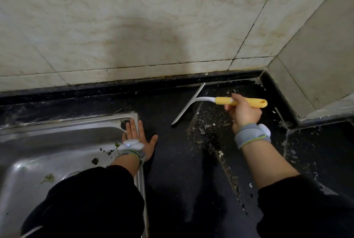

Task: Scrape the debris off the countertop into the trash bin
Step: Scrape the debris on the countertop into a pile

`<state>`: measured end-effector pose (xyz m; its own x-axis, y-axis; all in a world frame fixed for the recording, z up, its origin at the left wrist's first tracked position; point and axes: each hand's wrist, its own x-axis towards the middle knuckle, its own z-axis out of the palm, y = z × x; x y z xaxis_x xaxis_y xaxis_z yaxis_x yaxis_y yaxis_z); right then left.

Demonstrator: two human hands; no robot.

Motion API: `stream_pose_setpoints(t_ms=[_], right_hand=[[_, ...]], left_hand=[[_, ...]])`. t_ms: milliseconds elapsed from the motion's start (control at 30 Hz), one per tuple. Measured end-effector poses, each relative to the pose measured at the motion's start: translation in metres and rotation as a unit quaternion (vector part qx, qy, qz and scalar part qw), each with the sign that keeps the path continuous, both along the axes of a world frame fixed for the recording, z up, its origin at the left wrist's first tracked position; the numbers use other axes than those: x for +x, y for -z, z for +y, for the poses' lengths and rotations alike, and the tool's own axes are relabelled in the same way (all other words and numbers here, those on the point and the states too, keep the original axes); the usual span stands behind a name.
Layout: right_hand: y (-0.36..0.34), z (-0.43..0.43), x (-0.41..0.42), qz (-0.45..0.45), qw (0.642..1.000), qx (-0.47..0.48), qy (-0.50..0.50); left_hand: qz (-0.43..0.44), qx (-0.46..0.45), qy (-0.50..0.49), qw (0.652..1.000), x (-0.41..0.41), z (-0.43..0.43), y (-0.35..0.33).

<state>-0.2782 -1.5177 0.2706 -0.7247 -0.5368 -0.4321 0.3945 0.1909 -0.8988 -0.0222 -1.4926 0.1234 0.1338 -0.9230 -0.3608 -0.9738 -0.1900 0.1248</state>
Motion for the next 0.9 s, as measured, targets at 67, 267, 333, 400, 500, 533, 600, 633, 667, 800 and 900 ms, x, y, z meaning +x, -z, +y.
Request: stream_pose_setpoints(t_ms=[67,267,333,400,500,533,600,633,667,800,900], right_hand=[[-0.005,0.007,-0.013,-0.002,0.999,0.008,0.034],[-0.019,0.024,-0.040,0.007,0.994,0.019,0.108],[-0.021,0.024,-0.038,-0.010,0.993,0.017,0.115],[-0.020,0.022,-0.028,-0.037,0.992,-0.002,0.118],[-0.012,0.020,-0.002,-0.058,0.995,0.001,0.076],[-0.007,0.020,0.007,-0.060,0.997,0.005,0.056],[0.001,0.024,0.020,-0.059,0.998,0.005,0.025],[0.004,0.027,0.022,-0.053,0.998,0.006,0.013],[0.007,0.030,0.023,-0.044,0.999,0.007,0.001],[0.010,0.048,-0.001,-0.028,0.999,0.013,-0.003],[0.005,0.063,-0.030,-0.026,0.999,0.036,0.024]], left_hand=[[-0.008,0.001,-0.001,1.000,0.000,0.000,-0.001],[-0.013,0.024,0.006,1.000,-0.001,-0.002,-0.006],[-0.012,0.026,0.006,1.000,-0.001,-0.002,-0.006],[-0.012,0.024,0.006,1.000,-0.001,-0.001,-0.006],[-0.014,0.027,0.010,0.999,0.000,-0.002,-0.007],[-0.011,0.028,0.011,0.999,0.000,-0.002,-0.007],[-0.007,0.029,0.013,0.999,0.000,-0.004,-0.007],[-0.006,0.030,0.014,0.999,0.000,-0.005,-0.008],[-0.008,0.032,0.013,0.999,0.000,-0.005,-0.007],[-0.016,0.030,0.014,0.999,0.000,-0.005,-0.006],[-0.015,0.029,0.015,0.999,0.001,-0.006,-0.006]])
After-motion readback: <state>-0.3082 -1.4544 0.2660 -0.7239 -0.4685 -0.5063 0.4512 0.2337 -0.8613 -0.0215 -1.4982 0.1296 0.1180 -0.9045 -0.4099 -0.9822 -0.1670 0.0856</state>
